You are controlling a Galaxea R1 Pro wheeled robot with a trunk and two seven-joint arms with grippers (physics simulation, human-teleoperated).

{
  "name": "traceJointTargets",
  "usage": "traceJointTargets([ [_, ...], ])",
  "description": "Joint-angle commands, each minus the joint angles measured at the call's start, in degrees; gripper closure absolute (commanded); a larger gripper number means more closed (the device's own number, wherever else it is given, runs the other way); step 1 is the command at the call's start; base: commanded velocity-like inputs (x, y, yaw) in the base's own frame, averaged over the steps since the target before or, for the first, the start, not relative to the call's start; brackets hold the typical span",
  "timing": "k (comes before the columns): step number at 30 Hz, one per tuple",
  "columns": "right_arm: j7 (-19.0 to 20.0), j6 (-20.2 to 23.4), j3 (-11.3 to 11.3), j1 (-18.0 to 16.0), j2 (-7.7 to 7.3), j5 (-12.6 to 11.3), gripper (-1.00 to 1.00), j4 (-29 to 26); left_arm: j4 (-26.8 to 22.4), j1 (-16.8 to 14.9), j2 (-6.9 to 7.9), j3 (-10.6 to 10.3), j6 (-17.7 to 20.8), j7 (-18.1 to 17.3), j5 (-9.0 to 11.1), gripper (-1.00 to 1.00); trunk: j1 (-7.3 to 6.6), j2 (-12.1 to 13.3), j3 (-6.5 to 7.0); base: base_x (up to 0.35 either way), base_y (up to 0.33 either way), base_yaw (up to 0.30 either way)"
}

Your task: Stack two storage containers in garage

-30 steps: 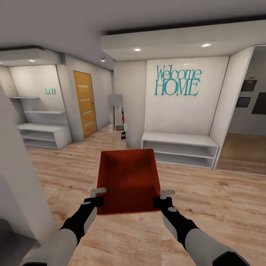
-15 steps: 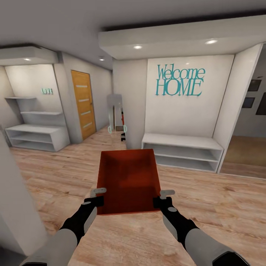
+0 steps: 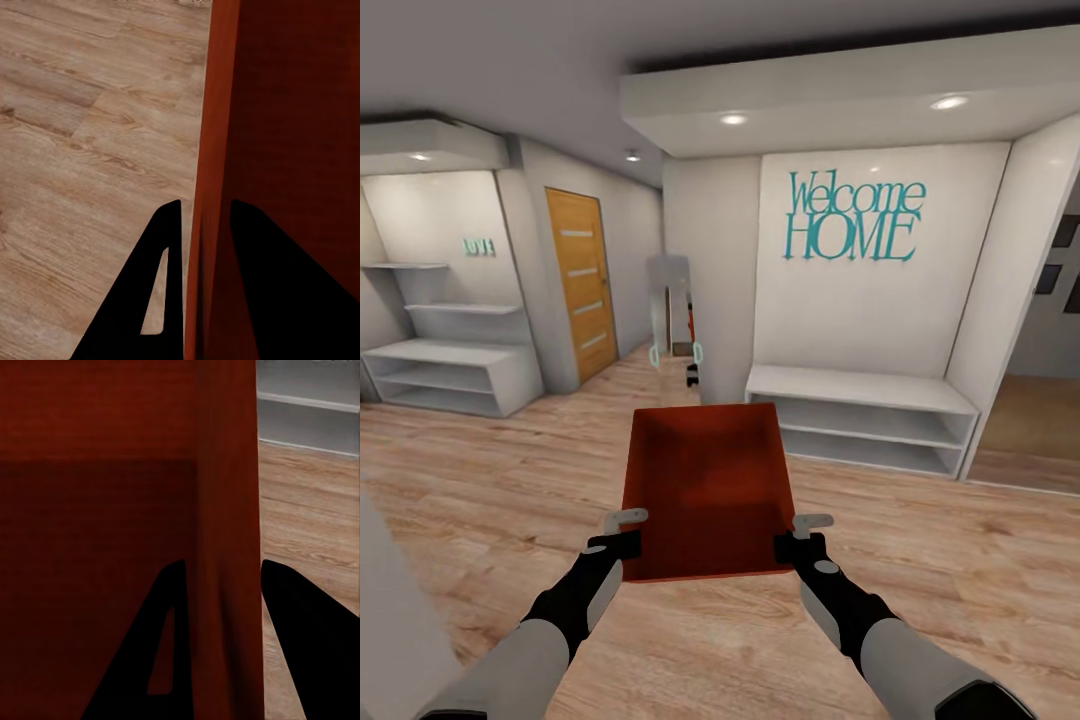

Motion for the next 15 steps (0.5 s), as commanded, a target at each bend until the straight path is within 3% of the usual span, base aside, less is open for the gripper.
traceJointTargets([
  [1, -0.4, -0.3, 0.3, 0.0, -0.26, -0.8, 1.00, 1.6, -0.3, 0.0, 0.16, 1.0, 0.4, 0.5, -0.8, 1.00, 0.05, 0.0, -0.01, 0.322, 0.000, 0.000],
  [15, -0.4, -0.3, 0.3, 0.0, -0.26, -0.8, 1.00, 1.6, -0.3, 0.0, 0.17, 1.0, 0.4, 0.5, -0.8, 1.00, 0.05, 0.0, -0.01, 0.322, 0.000, 0.013],
])
